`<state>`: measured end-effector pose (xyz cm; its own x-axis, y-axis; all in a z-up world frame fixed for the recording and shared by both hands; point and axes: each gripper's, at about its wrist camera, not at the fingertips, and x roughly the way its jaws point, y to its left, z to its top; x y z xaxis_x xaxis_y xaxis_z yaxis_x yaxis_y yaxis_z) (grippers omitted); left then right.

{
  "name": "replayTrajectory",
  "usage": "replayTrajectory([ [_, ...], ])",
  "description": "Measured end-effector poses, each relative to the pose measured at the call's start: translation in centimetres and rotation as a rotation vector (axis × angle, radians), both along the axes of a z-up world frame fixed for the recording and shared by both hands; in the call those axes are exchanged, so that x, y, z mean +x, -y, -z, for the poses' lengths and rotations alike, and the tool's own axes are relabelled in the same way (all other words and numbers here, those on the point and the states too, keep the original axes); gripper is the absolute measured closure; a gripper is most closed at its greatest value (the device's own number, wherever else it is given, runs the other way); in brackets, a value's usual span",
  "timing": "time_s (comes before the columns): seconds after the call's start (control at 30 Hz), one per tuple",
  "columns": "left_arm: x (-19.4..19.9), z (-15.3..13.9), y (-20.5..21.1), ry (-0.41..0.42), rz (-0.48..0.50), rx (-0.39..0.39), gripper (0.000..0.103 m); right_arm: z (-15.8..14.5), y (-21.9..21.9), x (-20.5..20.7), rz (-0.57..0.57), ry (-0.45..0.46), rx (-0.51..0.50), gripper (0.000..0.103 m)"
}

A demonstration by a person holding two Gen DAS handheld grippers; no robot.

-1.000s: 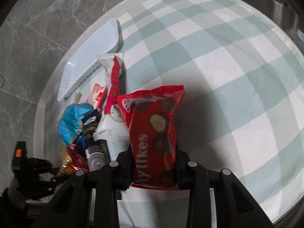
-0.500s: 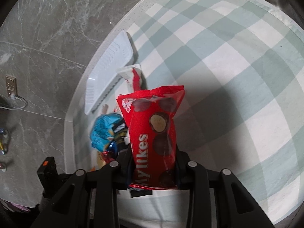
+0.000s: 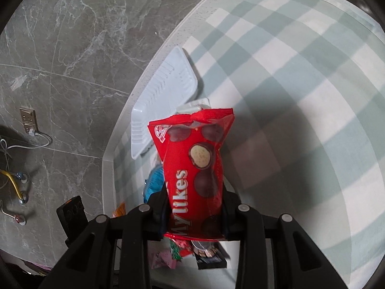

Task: Organize snacks
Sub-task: 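Lift the orange snack with the left tool while the right tool lifts the red bag toward the tray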

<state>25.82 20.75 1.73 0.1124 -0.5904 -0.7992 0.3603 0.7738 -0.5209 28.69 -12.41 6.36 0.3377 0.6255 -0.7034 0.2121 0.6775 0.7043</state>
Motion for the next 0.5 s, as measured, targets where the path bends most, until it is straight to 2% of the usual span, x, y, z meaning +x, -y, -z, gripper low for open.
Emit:
replayTrajectory([
  [0.5, 8.4, -2.5, -3.7, 0.069, -0.154, -0.079, 0.089, -0.9, -1.7, 7.7, -0.058, 0.022, 0.083, 0.068],
])
